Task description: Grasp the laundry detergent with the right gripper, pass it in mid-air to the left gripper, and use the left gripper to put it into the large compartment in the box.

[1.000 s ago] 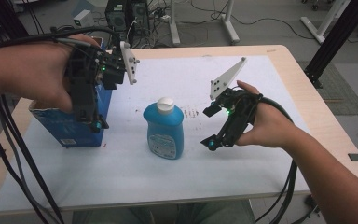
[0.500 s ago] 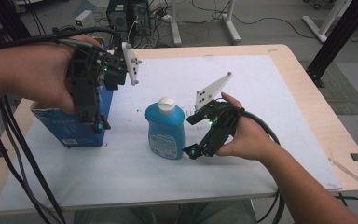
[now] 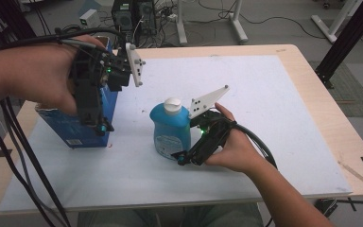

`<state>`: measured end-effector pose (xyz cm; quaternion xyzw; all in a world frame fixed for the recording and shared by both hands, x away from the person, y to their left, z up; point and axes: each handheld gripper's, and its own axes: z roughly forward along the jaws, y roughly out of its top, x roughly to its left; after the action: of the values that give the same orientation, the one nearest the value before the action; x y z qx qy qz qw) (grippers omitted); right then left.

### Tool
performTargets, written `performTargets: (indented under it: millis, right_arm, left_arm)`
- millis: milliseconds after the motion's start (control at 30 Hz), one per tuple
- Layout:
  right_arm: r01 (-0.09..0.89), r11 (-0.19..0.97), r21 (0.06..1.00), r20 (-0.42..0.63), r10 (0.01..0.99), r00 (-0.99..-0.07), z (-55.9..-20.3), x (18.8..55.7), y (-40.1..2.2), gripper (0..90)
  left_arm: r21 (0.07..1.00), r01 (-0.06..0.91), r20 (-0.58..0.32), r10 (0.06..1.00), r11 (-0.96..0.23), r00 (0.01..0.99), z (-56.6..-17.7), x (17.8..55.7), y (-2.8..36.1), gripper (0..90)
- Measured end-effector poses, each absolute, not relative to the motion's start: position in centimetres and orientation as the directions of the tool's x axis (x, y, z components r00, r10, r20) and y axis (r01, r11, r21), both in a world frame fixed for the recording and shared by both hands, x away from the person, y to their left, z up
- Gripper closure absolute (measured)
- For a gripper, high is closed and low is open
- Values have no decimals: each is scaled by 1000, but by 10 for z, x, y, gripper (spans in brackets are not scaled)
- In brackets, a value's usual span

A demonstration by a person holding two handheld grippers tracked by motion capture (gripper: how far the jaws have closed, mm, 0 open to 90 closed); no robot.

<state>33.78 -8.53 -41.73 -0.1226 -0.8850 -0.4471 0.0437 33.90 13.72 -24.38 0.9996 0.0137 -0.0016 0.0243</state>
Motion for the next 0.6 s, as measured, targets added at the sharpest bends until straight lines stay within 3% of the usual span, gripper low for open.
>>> performTargets:
  millis: [600]
  right_arm:
    - [258, 402, 878, 163, 256, -953, -433, 331, -79, 32]
  left_arm:
    - [42, 31, -4, 31, -999, 1000, -245, 338, 140, 18]
